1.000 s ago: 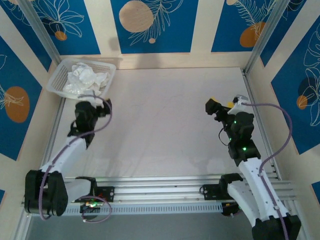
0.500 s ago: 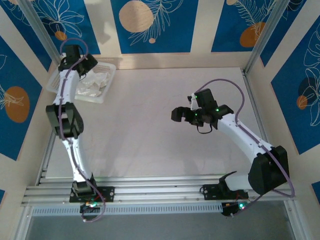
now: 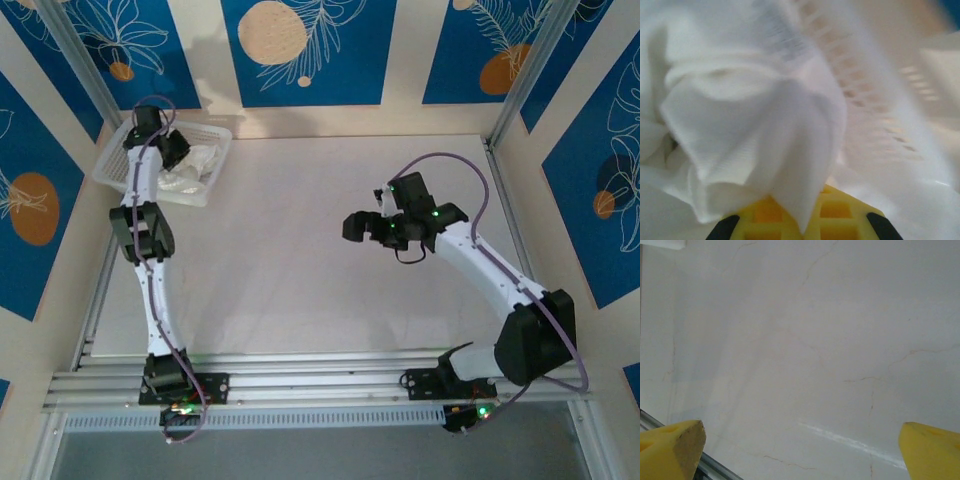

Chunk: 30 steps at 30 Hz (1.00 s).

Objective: Fold the inside-out t-shirt

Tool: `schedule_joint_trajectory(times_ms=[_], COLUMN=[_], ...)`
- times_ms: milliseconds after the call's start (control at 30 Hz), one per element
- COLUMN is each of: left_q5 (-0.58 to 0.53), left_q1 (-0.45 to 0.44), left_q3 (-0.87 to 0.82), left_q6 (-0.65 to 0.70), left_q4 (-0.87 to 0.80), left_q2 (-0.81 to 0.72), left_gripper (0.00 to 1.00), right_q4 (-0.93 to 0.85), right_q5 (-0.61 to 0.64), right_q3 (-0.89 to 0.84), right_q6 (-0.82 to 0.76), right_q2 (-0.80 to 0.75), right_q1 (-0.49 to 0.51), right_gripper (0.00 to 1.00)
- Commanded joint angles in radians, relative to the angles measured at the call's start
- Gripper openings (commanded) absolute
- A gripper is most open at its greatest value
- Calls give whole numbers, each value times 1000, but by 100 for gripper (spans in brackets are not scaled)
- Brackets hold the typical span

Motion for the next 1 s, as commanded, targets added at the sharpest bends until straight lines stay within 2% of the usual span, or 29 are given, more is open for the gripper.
schedule_joint_trajectory(times_ms=[0, 100, 167, 233, 333, 400, 667, 767, 833, 900, 967], left_q5=[65, 52, 3, -25, -10, -8, -25, -58, -116, -177, -232], left_q1=[-47, -109, -166, -222, -286, -324, -462, -475, -474, -474, -474], left_q3=[63, 64, 63, 57, 15, -74, -721, -943, -1059, -1148, -1233], left_q6=[14, 38, 85, 112, 107, 105, 100, 76, 77, 97, 103], left_q4=[13, 14, 13, 14, 4, 11, 187, 209, 209, 196, 169], left_q2=[-332, -494, -593, -663, -723, -761, -907, -957, -1002, -1052, -1098], left_gripper=[0, 0, 0, 0, 0, 0, 1, 29, 41, 50, 52], right_q4=[-2, 51, 102, 152, 206, 207, 121, 53, 23, -2, -18], right_q5=[40, 71, 80, 71, 46, 36, -35, -27, -13, 25, 71], right_q3=[-2, -44, -91, -138, -194, -205, -177, -146, -130, -105, -64], right_q6=[-20, 10, 43, 70, 95, 101, 94, 64, 43, 11, -30], right_q2=[-91, -157, -213, -267, -328, -347, -294, -242, -205, -160, -100], right_q1=[-7, -13, -22, -32, -57, -72, -127, -126, -116, -84, -19], right_gripper=[99, 99, 99, 99, 99, 99, 99, 99, 99, 99, 99])
